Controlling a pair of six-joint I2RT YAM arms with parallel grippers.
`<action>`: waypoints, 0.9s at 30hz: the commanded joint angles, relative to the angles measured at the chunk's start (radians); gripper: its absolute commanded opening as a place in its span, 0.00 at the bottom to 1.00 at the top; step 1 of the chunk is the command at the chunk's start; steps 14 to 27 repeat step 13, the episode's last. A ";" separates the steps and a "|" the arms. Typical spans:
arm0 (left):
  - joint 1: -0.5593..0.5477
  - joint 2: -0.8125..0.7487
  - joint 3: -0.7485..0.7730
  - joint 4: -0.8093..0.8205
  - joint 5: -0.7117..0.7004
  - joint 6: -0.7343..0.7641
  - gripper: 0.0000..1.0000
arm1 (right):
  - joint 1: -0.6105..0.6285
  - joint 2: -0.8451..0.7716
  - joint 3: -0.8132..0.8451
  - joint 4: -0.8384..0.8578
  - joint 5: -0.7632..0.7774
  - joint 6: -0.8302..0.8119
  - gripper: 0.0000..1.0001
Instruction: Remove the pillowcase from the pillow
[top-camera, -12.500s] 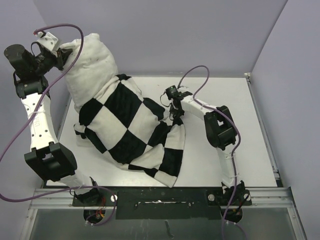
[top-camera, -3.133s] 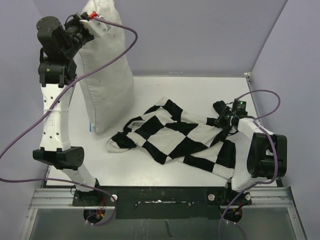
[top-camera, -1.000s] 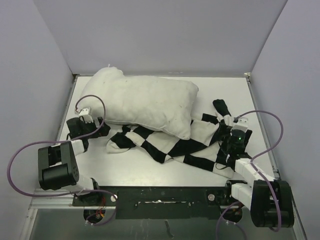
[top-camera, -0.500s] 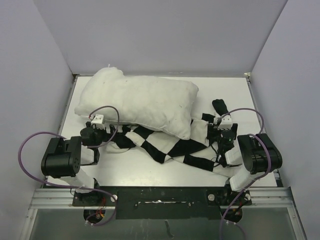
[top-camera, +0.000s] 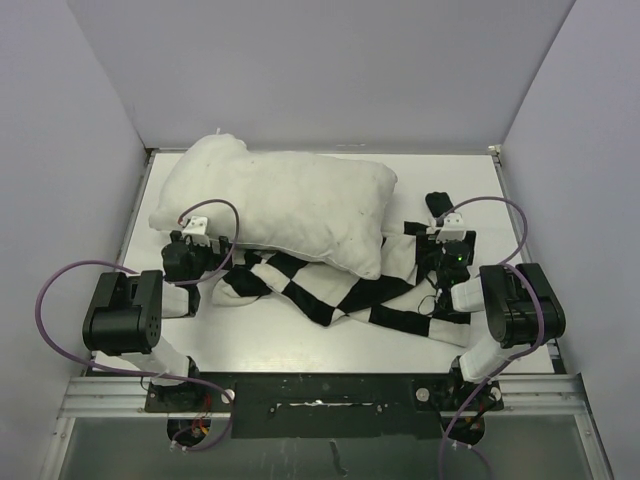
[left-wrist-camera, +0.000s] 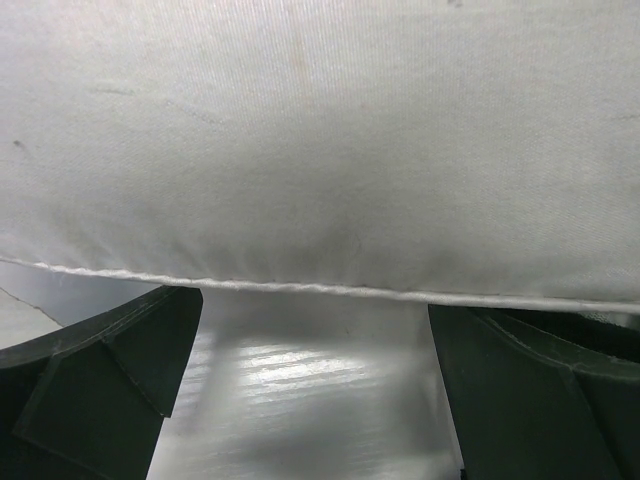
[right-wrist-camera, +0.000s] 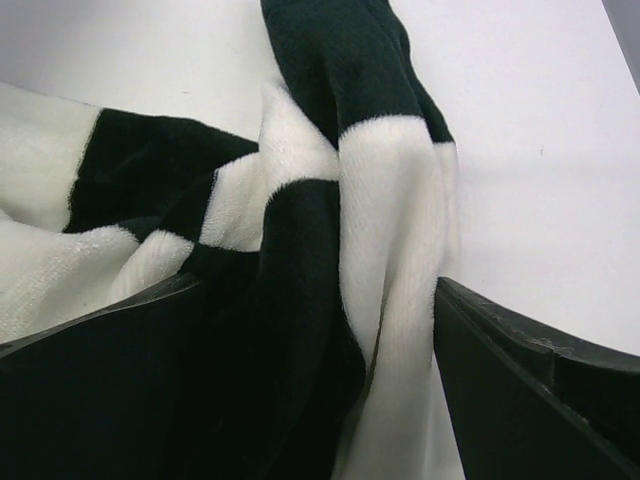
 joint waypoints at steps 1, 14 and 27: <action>0.000 -0.003 0.007 0.033 -0.017 0.010 0.98 | 0.019 -0.012 0.004 0.035 0.022 -0.022 0.98; 0.000 -0.002 0.008 0.032 -0.018 0.010 0.98 | 0.004 -0.009 0.020 0.003 -0.017 -0.011 0.98; 0.000 -0.002 0.008 0.032 -0.018 0.010 0.98 | 0.004 -0.009 0.020 0.003 -0.017 -0.011 0.98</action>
